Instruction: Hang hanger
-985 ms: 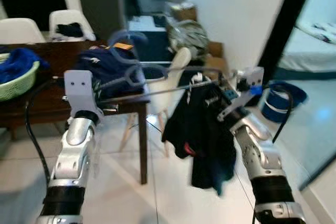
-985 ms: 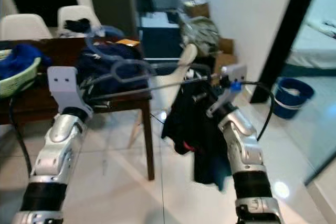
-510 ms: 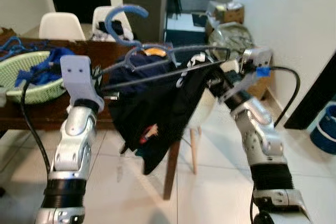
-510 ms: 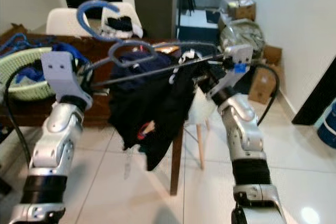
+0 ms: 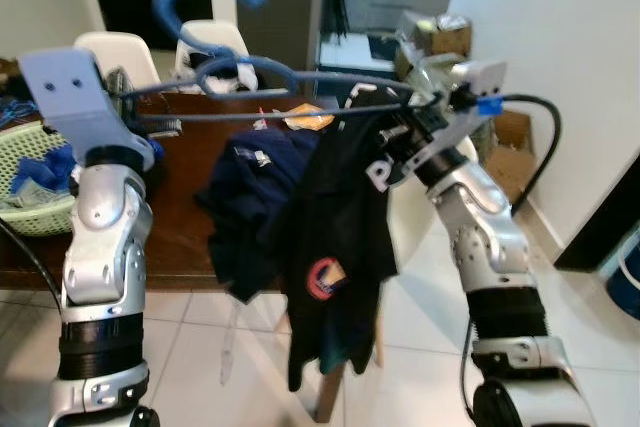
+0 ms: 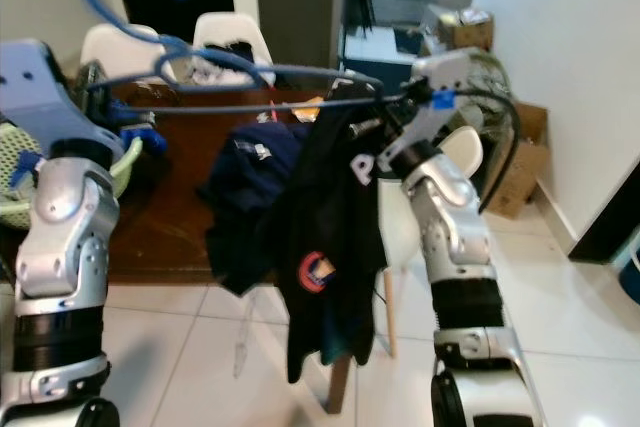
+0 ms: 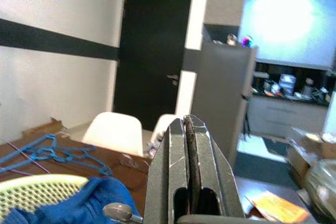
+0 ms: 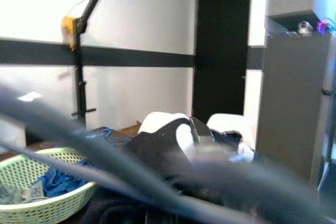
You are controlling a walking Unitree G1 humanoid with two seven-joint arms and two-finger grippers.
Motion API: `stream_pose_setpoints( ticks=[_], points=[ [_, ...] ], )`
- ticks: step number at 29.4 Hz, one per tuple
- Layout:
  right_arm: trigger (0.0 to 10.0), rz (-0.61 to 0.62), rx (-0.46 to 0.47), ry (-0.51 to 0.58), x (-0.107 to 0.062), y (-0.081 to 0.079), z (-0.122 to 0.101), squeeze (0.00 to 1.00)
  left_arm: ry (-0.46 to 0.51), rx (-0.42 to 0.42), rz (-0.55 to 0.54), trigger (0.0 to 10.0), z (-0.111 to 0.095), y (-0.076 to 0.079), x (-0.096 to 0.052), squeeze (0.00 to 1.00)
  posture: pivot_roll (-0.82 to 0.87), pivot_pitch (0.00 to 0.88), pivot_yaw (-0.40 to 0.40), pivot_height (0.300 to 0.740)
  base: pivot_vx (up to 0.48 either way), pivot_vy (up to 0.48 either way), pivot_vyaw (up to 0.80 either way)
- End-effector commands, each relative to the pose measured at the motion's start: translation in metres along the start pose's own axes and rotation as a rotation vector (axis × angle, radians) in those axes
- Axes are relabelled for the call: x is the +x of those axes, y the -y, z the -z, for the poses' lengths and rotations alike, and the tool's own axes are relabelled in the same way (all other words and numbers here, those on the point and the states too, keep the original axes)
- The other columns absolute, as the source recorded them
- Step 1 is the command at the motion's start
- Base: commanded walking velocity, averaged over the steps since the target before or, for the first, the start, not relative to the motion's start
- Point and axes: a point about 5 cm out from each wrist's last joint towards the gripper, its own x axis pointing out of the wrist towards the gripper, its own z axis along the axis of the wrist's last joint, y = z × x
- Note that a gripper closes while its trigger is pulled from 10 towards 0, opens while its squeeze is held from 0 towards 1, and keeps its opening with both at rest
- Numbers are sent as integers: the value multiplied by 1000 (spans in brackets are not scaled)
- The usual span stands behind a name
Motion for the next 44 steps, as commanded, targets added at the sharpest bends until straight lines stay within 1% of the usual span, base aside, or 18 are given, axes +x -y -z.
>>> stream_pose_setpoints(
  ticks=[1,6,8,9,12,13,16,18,23,25,26,28,29,33,35,39,41,44],
  points=[
    [10000,-70,-55,2,15,-10,-4,0,5,15,-15,10000,-1,-1,2,0,106,0,-78,740,480,0,0],
    [10000,-84,-59,42,31,-10,-18,0,19,18,-21,10000,-5,-1,2,0,109,0,-84,740,480,0,0],
    [10000,-79,-73,82,46,-7,-36,0,30,16,-29,10000,-8,-1,2,0,113,0,-88,740,480,0,0],
    [10000,-64,-89,125,61,-2,-57,0,56,35,-34,10000,-13,-2,4,0,112,0,-90,740,480,0,0],
    [10000,-52,-98,159,70,-1,-72,0,72,43,-44,10000,-17,-2,5,0,113,0,-95,740,480,0,0],
    [10000,-37,-109,197,80,-1,-90,0,88,62,-63,10000,-21,-4,6,0,115,0,-99,740,480,0,0],
    [10000,-5,-147,203,89,-1,-102,0,102,82,-85,10000,-24,-8,7,0,117,0,-105,740,480,0,0],
    [10000,3,-157,202,91,-1,-103,0,105,86,-90,10000,-24,-8,7,0,117,0,-105,740,480,0,0],
    [10000,31,-378,4,97,-6,-75,0,64,80,-70,10000,-16,-7,1,0,131,0,-122,740,480,0,0],
    [10000,-82,-449,-169,88,-11,-38,0,28,63,-24,10000,-11,-1,-1,0,135,0,-121,740,330,0,0],
    [10000,-179,-484,-316,76,-12,-10,0,15,68,10,10000,-8,4,-4,0,135,0,-119,740,0,0,0],
    [10000,-307,-516,-526,52,-9,28,0,-3,72,55,10000,-3,11,-7,0,131,0,-115,740,0,0,0],
    [10000,-307,-516,-526,52,-9,28,0,-3,72,55,10000,-3,11,-7,0,131,0,-115,740,0,0,0],
    [10000,-474,-537,-758,2,6,64,0,-37,48,77,10000,4,17,-12,0,119,0,-105,740,0,0,0],
    [10000,-488,-551,-815,-14,13,72,0,-46,44,77,10000,6,18,-13,0,110,0,-103,740,0,0,0],
    [10000,-463,-547,-855,-26,19,78,0,-57,41,80,10000,8,19,-14,0,108,0,-102,740,0,0,0],
    [10000,-517,-514,-885,-41,17,84,0,-69,44,88,10000,11,22,-16,0,107,0,-100,740,0,0,0],
    [10000,-558,-479,-882,-47,14,84,0,-79,44,91,10000,13,23,-18,0,107,0,-99,740,0,0,0]
  ],
)
